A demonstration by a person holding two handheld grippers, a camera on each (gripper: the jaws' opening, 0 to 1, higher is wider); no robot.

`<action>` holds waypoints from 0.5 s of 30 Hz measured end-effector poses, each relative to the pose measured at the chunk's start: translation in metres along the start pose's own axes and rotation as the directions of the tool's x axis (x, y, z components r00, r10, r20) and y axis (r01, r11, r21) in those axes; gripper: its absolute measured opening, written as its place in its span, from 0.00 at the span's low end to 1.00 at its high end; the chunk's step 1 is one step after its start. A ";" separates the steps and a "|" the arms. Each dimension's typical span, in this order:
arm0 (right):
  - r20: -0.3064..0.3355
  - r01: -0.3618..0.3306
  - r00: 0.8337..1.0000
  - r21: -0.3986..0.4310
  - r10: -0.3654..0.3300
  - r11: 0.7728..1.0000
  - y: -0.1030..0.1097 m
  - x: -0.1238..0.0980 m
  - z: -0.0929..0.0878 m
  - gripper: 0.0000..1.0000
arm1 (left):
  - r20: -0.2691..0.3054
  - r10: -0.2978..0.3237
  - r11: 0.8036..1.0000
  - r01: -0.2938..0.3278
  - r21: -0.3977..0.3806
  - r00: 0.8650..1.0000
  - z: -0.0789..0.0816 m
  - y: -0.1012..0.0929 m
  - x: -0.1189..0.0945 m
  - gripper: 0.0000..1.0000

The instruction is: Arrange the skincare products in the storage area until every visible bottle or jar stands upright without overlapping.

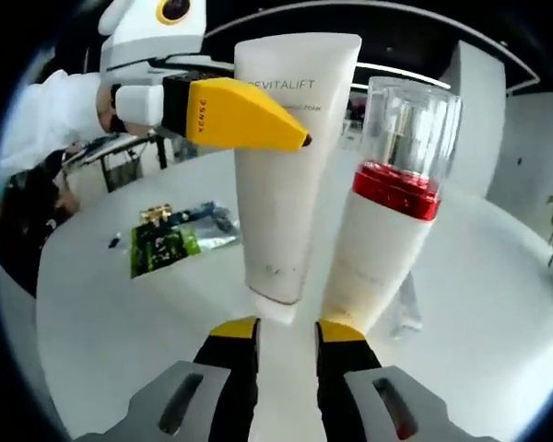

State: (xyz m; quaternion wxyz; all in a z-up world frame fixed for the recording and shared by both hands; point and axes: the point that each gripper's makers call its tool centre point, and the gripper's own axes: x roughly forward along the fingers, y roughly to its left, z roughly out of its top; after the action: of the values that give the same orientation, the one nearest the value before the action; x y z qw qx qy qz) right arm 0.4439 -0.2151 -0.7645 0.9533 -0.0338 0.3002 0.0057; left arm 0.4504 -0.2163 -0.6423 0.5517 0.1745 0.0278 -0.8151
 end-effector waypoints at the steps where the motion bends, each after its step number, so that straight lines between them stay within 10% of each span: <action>1: 0.001 0.003 1.000 -0.001 -0.003 1.000 -0.002 0.000 -0.001 0.14 | 0.002 -0.006 1.000 0.006 -0.009 1.000 0.000 -0.001 0.000 0.07; 9: -0.007 0.024 1.000 0.028 -0.024 0.999 -0.012 -0.005 -0.005 0.15 | 0.006 -0.018 1.000 0.018 0.023 1.000 0.001 0.004 0.003 0.07; 15: -0.011 -0.071 0.997 0.011 0.071 0.997 0.020 0.000 -0.002 0.08 | 0.012 -0.020 1.000 0.020 0.021 1.000 0.001 0.008 0.004 0.07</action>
State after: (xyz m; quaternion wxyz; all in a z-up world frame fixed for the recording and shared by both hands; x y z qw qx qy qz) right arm 0.4425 -0.1953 -0.7674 0.9509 -0.0181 0.3067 0.0377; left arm 0.4557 -0.2230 -0.6417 0.5418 0.1750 0.0173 -0.8219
